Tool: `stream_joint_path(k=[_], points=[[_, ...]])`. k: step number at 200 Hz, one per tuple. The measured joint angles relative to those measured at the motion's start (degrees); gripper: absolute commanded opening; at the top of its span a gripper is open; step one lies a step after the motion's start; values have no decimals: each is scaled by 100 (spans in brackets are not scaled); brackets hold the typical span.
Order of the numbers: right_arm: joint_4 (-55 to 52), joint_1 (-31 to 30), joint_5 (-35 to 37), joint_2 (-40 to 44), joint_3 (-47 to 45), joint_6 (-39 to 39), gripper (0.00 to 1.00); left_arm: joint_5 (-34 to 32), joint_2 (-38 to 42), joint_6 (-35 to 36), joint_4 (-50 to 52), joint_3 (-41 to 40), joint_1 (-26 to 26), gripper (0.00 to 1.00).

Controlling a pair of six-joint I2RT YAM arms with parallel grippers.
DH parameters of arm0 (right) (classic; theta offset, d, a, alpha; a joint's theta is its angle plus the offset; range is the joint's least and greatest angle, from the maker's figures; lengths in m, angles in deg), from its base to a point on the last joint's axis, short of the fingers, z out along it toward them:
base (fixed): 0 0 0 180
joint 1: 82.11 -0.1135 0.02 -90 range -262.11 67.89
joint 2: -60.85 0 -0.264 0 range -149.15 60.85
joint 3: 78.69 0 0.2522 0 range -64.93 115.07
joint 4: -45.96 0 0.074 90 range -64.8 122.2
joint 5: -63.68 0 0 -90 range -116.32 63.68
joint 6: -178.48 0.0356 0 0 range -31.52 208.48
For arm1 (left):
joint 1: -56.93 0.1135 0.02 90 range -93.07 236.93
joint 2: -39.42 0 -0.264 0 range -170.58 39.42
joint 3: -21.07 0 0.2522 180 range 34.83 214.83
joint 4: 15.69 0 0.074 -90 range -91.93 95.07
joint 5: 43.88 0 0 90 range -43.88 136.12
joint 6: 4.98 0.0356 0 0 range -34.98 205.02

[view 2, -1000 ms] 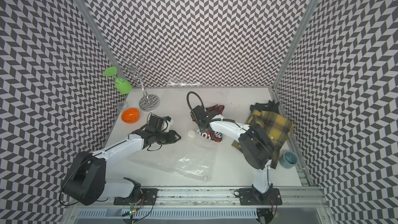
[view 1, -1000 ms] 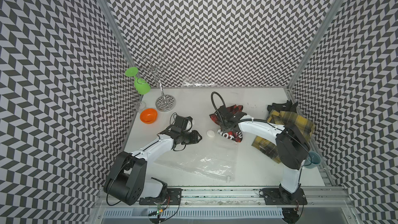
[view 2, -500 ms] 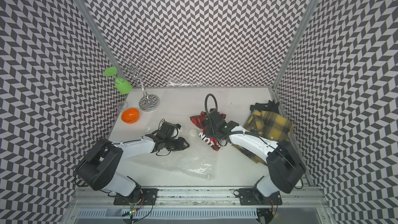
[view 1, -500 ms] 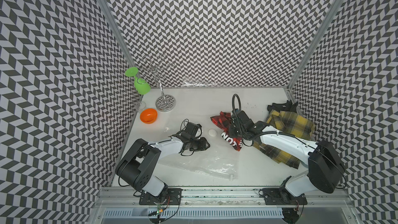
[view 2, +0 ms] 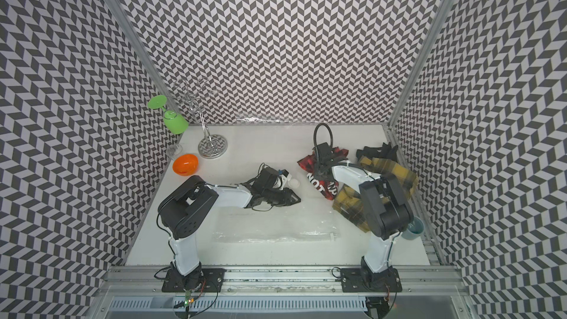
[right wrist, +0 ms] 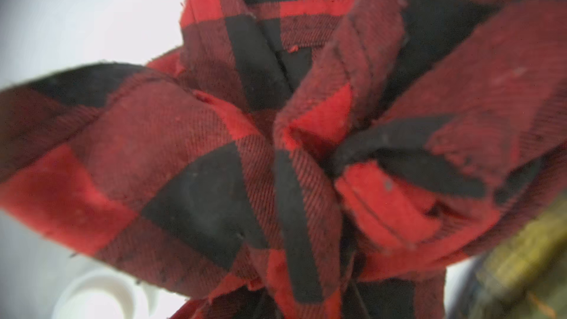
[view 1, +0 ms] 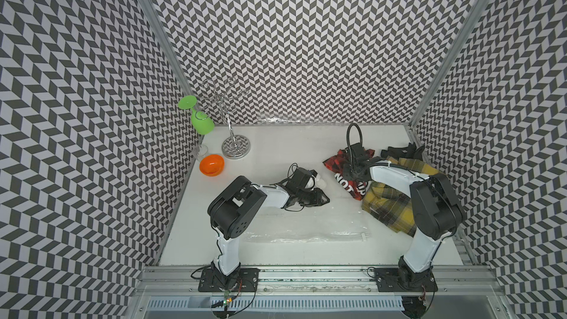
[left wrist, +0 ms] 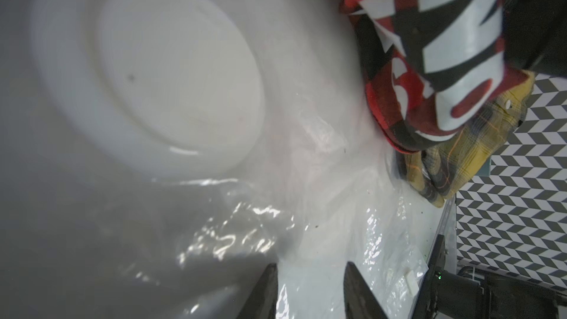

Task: Place the folded shirt into the vacuum bag
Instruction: Adjust the vacuum bag at the center of the board.

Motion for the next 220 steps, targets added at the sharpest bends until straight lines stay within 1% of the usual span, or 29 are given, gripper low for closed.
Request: stream_joint_path(k=[22, 56, 75, 91, 127, 153, 171, 220], points=[[42, 28, 44, -341, 339, -179, 1, -210, 254, 385, 785, 192, 0, 44], [258, 74, -13, -518, 455, -319, 1, -938, 1266, 1388, 2315, 525, -44, 57], [387, 142, -109, -544, 437, -361, 1, -1403, 1805, 1856, 2959, 662, -260, 62], [507, 269, -264, -608, 468, -400, 1, -1738, 1987, 2149, 3362, 713, -584, 64], [669, 562, -516, -975, 896, -463, 1, -2551, 1703, 2741, 4048, 767, -1576, 72], [743, 619, -573, -1150, 1108, -516, 0, -3038, 1394, 3073, 4297, 767, -2044, 74], [719, 619, -564, -1178, 1158, -557, 1, -3410, 1178, 3195, 4417, 800, -2131, 74], [557, 616, -496, -1300, 1392, -669, 0, -4271, 748, 3383, 4605, 872, -2103, 74]])
